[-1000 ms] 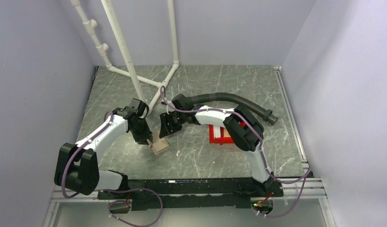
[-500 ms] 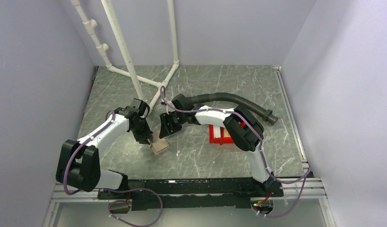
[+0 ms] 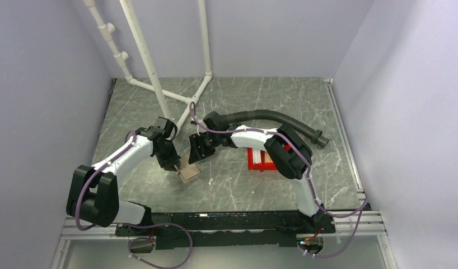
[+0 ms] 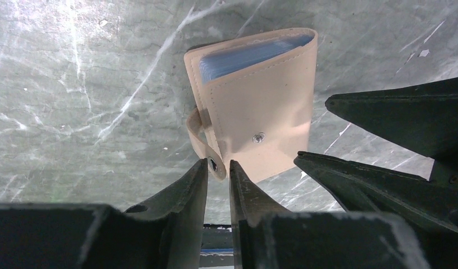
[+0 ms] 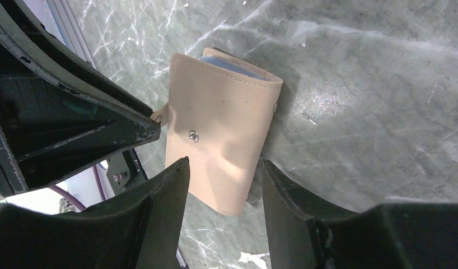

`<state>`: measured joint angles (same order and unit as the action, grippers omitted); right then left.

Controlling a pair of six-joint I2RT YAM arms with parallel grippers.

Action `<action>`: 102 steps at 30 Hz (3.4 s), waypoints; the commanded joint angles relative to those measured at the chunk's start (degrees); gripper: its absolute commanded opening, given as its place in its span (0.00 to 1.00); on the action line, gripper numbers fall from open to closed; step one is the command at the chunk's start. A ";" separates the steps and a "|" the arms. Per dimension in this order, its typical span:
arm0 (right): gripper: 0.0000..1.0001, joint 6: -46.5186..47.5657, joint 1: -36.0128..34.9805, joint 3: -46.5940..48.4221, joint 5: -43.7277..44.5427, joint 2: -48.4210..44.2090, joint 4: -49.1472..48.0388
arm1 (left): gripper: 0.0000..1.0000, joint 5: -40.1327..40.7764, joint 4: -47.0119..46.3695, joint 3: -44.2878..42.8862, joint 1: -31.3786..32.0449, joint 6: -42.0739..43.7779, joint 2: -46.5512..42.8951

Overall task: Put the credit cards into the card holder
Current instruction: Close the card holder at the center of the board, then move the card holder to the center of the board.

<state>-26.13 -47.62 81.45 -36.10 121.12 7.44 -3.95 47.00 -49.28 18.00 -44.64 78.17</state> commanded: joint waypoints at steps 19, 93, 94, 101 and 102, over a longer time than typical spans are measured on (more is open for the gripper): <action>0.62 -2.05 -2.26 -2.55 5.23 -1.57 -4.52 | 0.00 -3.77 -6.74 2.82 0.28 1.31 -8.29; 0.47 -3.69 -1.38 -3.82 -1.20 -1.47 -7.18 | 0.00 0.30 -18.92 11.70 2.74 -2.50 -12.86; 0.48 -3.82 -1.19 -4.04 -1.52 -1.65 -7.18 | 0.00 0.28 -17.72 11.27 2.74 -2.25 -13.02; 0.58 -5.47 -0.73 -4.55 -4.03 -0.73 -10.82 | 0.21 9.34 -1.17 6.81 2.70 -7.00 -15.94; 0.59 -5.63 -0.80 -4.47 -4.15 -0.29 -11.25 | 0.35 11.42 0.32 7.13 2.74 -8.86 -17.55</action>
<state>-30.59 -48.14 77.41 -37.93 122.21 0.34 -1.08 36.36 -39.20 20.51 -47.48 64.93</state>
